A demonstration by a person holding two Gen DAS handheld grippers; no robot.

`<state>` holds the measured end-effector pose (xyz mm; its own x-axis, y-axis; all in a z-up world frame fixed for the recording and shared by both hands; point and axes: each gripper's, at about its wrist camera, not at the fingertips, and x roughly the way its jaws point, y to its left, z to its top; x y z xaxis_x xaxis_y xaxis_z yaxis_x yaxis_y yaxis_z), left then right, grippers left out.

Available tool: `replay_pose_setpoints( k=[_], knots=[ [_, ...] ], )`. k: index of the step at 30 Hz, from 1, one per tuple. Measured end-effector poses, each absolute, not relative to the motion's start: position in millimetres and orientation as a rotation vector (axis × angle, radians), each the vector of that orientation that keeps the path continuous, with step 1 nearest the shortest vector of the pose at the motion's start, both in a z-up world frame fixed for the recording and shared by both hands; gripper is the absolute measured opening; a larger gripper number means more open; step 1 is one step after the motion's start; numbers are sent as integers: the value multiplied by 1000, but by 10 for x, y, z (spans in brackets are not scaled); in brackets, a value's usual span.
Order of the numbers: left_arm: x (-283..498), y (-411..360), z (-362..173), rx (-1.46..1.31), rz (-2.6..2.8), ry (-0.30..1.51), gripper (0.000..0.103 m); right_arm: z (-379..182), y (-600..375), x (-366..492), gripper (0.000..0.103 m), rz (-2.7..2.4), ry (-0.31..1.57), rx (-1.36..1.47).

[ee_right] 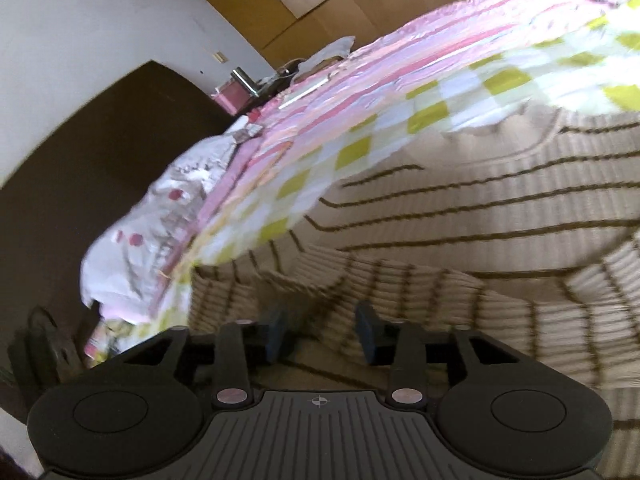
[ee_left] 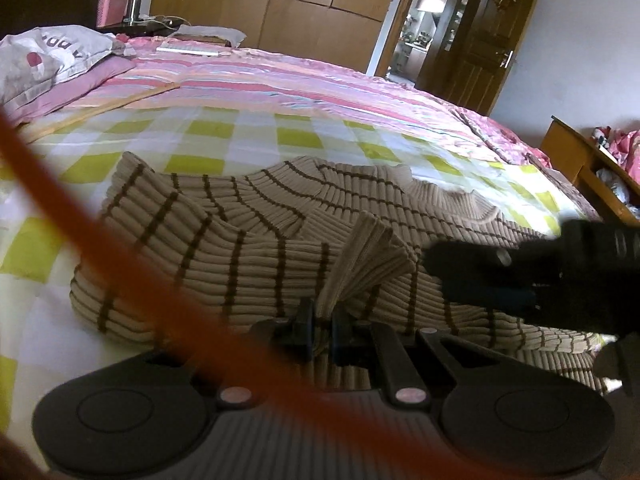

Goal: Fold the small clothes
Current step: 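Lay the sleeve across the body with the left gripper while the right gripper grasps the hem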

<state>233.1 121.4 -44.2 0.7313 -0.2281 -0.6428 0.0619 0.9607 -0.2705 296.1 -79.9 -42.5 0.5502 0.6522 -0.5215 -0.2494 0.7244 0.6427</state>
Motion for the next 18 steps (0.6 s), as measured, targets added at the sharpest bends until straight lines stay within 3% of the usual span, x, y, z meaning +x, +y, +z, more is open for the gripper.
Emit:
replay_pose_setpoints(
  k=[9, 18],
  knots=[
    [2288, 1236, -464, -227, -187, 728, 15, -523, -691, 3243, 53, 549, 916, 720],
    [2236, 1135, -467, -174, -216, 721, 15, -688, -688, 3322, 54, 520, 1013, 812]
  ],
)
